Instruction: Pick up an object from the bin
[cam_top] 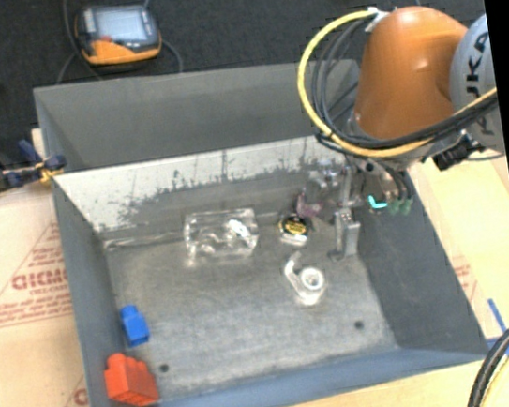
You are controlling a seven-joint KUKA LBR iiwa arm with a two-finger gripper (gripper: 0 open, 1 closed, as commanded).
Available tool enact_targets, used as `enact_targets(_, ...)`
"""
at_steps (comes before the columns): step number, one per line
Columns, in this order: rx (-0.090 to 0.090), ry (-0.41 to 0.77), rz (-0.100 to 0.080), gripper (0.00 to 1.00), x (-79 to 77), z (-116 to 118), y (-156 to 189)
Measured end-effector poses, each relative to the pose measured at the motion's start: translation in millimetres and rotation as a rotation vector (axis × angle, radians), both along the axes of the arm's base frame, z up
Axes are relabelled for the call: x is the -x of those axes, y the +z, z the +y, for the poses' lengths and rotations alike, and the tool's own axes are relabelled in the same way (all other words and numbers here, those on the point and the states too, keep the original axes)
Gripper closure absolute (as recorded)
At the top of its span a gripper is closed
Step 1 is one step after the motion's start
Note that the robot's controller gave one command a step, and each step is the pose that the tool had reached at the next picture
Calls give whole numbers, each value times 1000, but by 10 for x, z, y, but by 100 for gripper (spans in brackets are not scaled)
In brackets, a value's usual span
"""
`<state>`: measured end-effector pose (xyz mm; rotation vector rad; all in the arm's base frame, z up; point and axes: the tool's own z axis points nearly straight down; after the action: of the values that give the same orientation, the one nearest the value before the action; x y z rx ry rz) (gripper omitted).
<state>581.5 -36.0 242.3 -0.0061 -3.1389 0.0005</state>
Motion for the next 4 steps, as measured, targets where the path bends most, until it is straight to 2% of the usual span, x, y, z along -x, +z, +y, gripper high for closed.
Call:
enact_targets(1, 0, 302, -1, 0, 8, -200, -1318)
enact_targets(2, 1, 502, -8, 0, -51, -222, -1712)
enact_targets(3, 2, 500, -9, 100, -60, -224, -1680)
enact_targets(4, 0, 460, -10, 100, -371, -334, -1679)
